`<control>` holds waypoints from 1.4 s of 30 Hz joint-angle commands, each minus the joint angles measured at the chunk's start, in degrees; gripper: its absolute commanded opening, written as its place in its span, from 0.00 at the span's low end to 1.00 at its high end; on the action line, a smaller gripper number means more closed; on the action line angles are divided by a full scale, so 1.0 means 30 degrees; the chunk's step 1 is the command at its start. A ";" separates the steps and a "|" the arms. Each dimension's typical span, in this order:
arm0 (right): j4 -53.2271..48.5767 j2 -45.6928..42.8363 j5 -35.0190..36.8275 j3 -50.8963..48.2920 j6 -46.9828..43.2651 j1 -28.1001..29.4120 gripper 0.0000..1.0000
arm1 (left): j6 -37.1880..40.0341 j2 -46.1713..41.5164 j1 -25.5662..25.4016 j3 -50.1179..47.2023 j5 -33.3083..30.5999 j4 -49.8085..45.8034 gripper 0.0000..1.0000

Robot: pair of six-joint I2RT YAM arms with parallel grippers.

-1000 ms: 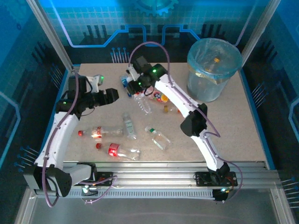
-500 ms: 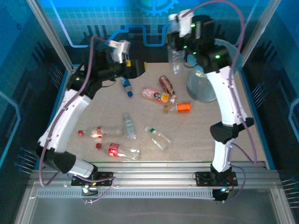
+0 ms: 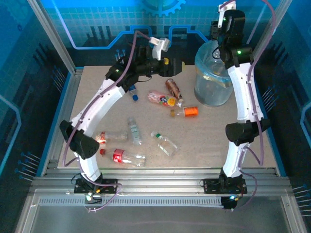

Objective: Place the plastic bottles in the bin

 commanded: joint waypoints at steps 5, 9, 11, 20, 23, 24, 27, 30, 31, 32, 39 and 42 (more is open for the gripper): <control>0.0887 0.1599 0.1356 -0.0969 -0.0795 -0.0358 0.46 | -0.0281 0.0627 -0.0523 0.0553 0.0410 0.0036 0.72; 0.0747 0.1988 0.1106 -0.1660 -0.0551 -0.0467 0.47 | -0.0134 0.0439 -0.0528 -0.0163 0.0311 0.0149 0.73; 0.0812 0.2055 0.1042 -0.2281 -0.0529 -0.0491 0.48 | -0.0026 0.0307 -0.0549 -0.0536 0.0216 0.0130 0.73; 0.0399 0.1809 0.1414 -0.4199 0.0145 -0.0659 0.70 | 0.0344 -0.0587 -0.0513 -0.2071 -0.0393 0.0348 0.75; 0.0338 0.1389 0.1279 -0.4625 0.0379 -0.0644 0.74 | 0.0200 -0.0640 -0.0550 -0.2102 -0.0344 0.0362 0.75; 0.0309 0.1254 0.1229 -0.4686 0.0441 -0.0673 0.74 | 0.0171 -0.0671 -0.0538 -0.2102 -0.0335 0.0335 0.75; 0.0034 0.0947 0.0869 -0.4672 0.0684 -0.0651 0.74 | 0.0107 -0.0756 -0.0519 -0.2078 -0.0422 0.0403 0.75; -0.0150 0.0626 0.0393 -0.4609 0.0976 -0.0622 0.73 | 0.0100 -0.0858 -0.0533 -0.2073 -0.0525 0.0401 0.75; -0.0241 0.0538 0.0232 -0.4581 0.1032 -0.0590 0.73 | 0.0087 -0.0883 -0.0520 -0.2073 -0.0539 0.0396 0.75; -0.0335 0.0446 0.0095 -0.4541 0.1086 -0.0554 0.73 | 0.0098 -0.0909 -0.0532 -0.2092 -0.0602 0.0362 0.75; -0.1324 -0.0422 -0.0946 -0.4183 0.1678 0.0075 0.73 | 0.0090 -0.1155 -0.0532 -0.2161 -0.0686 -0.0235 0.75; -0.1649 -0.1206 -0.1312 -0.4197 0.1977 0.0628 0.73 | 0.0250 -0.1694 -0.0534 -0.2530 -0.0703 -0.0486 0.75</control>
